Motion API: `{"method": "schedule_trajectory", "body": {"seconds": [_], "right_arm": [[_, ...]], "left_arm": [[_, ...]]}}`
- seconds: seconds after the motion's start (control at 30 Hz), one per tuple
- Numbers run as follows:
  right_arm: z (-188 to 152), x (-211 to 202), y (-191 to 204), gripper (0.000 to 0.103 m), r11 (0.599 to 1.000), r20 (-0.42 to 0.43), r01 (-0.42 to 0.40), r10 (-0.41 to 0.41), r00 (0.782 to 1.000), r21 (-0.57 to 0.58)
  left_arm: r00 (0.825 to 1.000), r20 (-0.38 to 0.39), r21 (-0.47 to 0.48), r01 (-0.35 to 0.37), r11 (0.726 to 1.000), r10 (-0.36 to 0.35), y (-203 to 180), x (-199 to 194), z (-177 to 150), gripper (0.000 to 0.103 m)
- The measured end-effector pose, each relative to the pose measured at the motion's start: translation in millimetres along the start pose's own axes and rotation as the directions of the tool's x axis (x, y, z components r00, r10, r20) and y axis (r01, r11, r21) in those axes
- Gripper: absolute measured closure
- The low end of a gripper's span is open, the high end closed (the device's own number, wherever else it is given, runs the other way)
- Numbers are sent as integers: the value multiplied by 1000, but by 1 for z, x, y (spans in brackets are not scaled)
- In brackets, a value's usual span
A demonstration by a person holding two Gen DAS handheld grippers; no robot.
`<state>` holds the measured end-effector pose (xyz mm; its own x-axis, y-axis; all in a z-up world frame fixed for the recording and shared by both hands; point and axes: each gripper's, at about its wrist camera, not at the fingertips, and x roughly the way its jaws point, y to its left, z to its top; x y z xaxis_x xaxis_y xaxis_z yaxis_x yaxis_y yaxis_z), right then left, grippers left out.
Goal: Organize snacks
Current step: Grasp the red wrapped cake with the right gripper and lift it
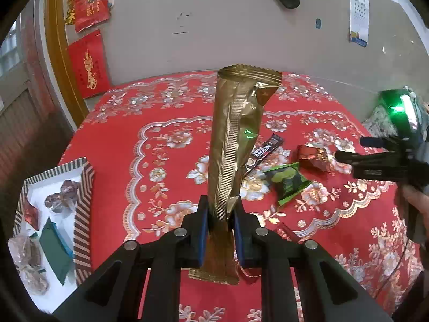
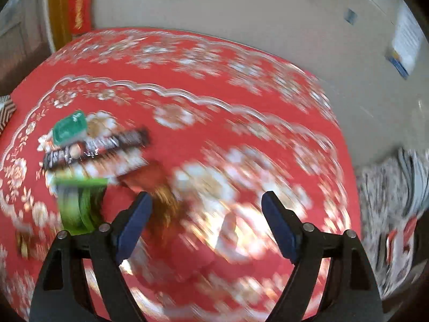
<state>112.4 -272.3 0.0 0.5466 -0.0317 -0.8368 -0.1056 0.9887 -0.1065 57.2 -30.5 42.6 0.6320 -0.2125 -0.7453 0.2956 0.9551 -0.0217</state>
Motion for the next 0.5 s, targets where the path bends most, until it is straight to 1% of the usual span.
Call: {"method": "schedule_trajectory", "body": {"seconds": [0.07,0.1,0.17,0.2,0.27,0.33,0.4,0.5], "right_arm": [[-6,-12,-16,19,994,38,-94,92,995,50],[-7,-15,-17,19,986,57,-157,154,986,60],[-5,-12,-12,19,970,71,-239,236,969,41],[-2,-8,-6,19,967,73,-256,255,964,6],[2,-1,10,19,962,70,-250,258,964,-104],[5,8,22,19,958,59,-205,221,974,-199],[7,18,26,19,938,26,-211,227,974,-274],[6,26,24,19,926,-8,-232,240,971,-300]], "left_arm": [[1000,0,-3,5,1000,-5,-3,1,-1,86],[1000,0,-4,9,1000,-9,-4,0,-2,86],[1000,-3,7,10,1000,-10,-8,-4,-5,86],[1000,-2,7,9,1000,-9,-8,-6,-6,86],[1000,-1,5,5,1000,-5,-7,-9,-8,86],[1000,-4,0,2,1000,-2,-4,-12,-9,86],[1000,-7,-8,-1,1000,1,0,-14,-10,86],[1000,-11,-21,-1,1000,1,2,-13,-11,86]]}}
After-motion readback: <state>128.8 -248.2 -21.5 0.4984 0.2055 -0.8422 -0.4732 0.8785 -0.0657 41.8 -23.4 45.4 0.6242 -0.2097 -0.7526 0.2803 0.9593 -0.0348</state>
